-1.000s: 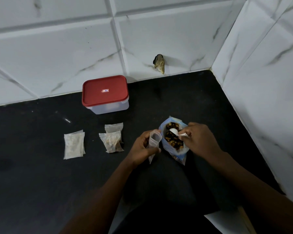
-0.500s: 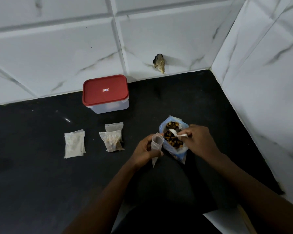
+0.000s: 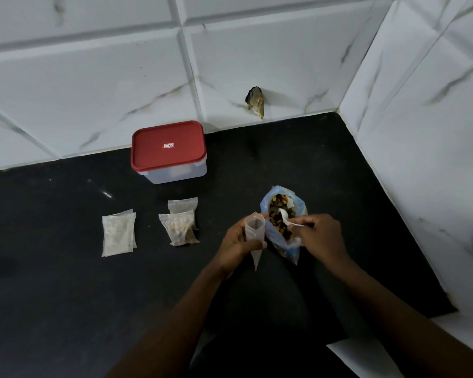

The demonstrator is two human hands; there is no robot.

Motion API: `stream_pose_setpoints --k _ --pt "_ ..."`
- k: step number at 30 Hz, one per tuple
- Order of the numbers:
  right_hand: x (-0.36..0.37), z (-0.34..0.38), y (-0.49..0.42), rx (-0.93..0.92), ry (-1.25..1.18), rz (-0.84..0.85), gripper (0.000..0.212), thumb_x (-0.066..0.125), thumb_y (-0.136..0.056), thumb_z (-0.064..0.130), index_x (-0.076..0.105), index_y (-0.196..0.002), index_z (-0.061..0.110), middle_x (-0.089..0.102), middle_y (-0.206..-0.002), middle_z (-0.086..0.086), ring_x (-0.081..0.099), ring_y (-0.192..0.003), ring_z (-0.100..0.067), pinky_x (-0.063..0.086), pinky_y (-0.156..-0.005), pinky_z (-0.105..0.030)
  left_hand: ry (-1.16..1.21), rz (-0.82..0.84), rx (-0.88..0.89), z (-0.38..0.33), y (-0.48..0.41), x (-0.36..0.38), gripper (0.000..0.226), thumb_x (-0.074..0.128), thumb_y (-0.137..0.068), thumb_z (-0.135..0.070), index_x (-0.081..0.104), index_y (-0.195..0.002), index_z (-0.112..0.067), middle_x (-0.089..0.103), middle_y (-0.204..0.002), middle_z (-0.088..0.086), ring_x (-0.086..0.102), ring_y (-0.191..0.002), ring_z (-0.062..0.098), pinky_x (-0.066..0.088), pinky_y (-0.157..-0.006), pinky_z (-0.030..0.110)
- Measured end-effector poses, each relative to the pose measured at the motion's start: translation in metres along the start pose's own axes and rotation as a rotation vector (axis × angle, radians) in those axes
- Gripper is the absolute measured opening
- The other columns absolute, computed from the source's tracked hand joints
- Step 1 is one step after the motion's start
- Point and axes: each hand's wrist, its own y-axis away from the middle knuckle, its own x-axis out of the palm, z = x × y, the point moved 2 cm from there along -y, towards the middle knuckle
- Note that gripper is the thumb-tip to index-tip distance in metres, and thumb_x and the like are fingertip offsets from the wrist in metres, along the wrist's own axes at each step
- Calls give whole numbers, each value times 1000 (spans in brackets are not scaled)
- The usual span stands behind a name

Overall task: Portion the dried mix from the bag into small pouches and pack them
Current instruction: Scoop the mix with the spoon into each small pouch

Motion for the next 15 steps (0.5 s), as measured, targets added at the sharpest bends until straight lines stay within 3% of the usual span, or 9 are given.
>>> stream_pose_setpoints --k 3,7,11,15 --pt "0 1 1 134 -226 6 17 69 -93 16 71 -93 32 72 -99 7 67 -86 -2 53 -69 -20 46 23 -8 -1 -2 5 69 66 -78 -4 53 -144 -18 66 -136 -5 60 -129 11 50 -105 33" --pt "1 -1 0 255 -349 80 14 69 -91 14 75 -96 26 73 -101 6 68 -96 -7 58 -83 -31 59 19 -23 2 -6 6 64 67 -77 -6 56 -139 -17 66 -135 4 62 -127 17 47 -110 41" --pt "-4 1 -2 329 -386 122 11 70 -91 15 74 -99 21 73 -99 2 67 -83 -7 48 -64 -22 63 17 -43 5 -5 6 65 67 -78 -5 56 -140 -17 66 -136 6 62 -128 20 46 -113 46" --pt "3 5 0 301 -414 61 12 68 -93 14 74 -99 23 72 -98 1 59 -70 -3 43 -57 -19 58 29 -50 6 -3 7 68 67 -77 -6 54 -142 -17 65 -137 2 61 -129 18 46 -111 42"
